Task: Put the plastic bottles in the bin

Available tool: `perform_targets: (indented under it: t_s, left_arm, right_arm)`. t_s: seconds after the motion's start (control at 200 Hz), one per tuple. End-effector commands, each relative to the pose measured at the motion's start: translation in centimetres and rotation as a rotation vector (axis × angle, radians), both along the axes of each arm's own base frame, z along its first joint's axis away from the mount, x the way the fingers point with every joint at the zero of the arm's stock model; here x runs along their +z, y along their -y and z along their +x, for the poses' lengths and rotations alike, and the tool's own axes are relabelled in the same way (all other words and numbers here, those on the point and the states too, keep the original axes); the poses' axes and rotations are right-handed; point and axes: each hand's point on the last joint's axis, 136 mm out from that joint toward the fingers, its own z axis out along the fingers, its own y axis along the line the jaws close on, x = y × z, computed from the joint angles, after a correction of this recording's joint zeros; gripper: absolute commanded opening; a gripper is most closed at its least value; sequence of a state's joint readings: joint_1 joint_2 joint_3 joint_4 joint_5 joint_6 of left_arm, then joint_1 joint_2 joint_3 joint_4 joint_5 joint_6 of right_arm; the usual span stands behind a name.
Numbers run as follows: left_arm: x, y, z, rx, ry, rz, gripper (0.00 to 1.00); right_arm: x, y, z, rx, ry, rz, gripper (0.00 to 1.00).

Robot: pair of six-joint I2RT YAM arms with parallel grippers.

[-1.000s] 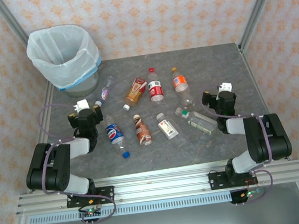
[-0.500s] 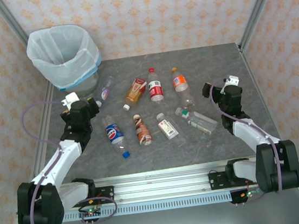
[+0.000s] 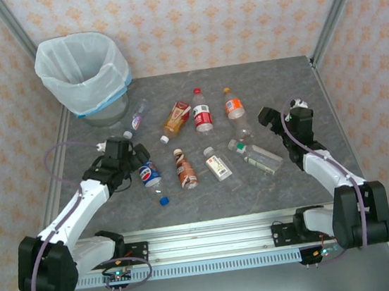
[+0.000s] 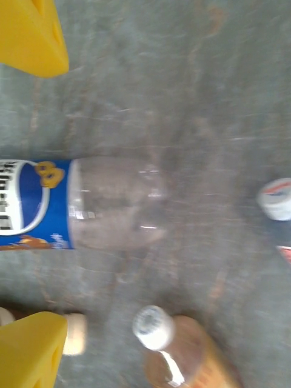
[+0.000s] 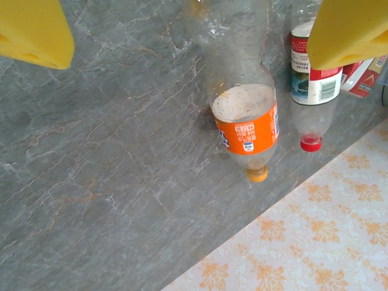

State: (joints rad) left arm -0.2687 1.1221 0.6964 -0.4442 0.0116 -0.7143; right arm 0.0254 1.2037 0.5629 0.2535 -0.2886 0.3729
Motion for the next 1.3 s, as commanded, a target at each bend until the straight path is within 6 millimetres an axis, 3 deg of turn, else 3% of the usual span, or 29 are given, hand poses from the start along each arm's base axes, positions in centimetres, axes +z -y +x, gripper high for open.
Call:
perform_targets:
  t_s: [0.0, 0.175, 0.37, 0.595, 0.781, 0.901, 1.141, 1.296]
  left_arm:
    - [-1.0, 1.7, -1.8, -0.032, -0.139, -0.016, 1.00]
    - [-3.6, 3.7, -2.2, -0.065, -0.268, -0.026, 1.00]
    - [-5.3, 6.3, -1.6, -0.141, -0.309, -0.031, 1.00]
    - [-7.7, 3.7, -1.8, -0.037, -0.356, 0.118, 1.00]
    - [-9.6, 3.8, -0.5, -0.061, -0.356, 0.113, 0.98]
    - [-9.7, 4.1, -0.1, -0.096, -0.351, 0.119, 0.93]
    - [-9.3, 3.9, 0.2, -0.133, -0.339, 0.149, 0.71]
    - [-9.1, 4.3, 0.2, -0.152, -0.331, 0.136, 0.65]
  right_arm:
    - [1.3, -1.3, 1.0, 0.034, 0.031, 0.040, 0.99]
    - [1.0, -3.2, 1.4, 0.093, 0.004, -0.014, 0.99]
    - [1.4, -3.8, 1.7, 0.100, 0.017, -0.031, 0.99]
    - [1.2, -3.7, 1.3, 0.096, 0.009, -0.033, 0.99]
    - [1.5, -4.4, 1.1, 0.140, -0.009, -0.044, 0.99]
    - [2.2, -4.7, 0.8, 0.154, 0.004, -0.048, 0.99]
    - [3.4, -5.4, 0.8, 0.172, 0.039, -0.022, 0.99]
    - [4.1, -5.8, 1.0, 0.183, 0.055, -0.011, 0.99]
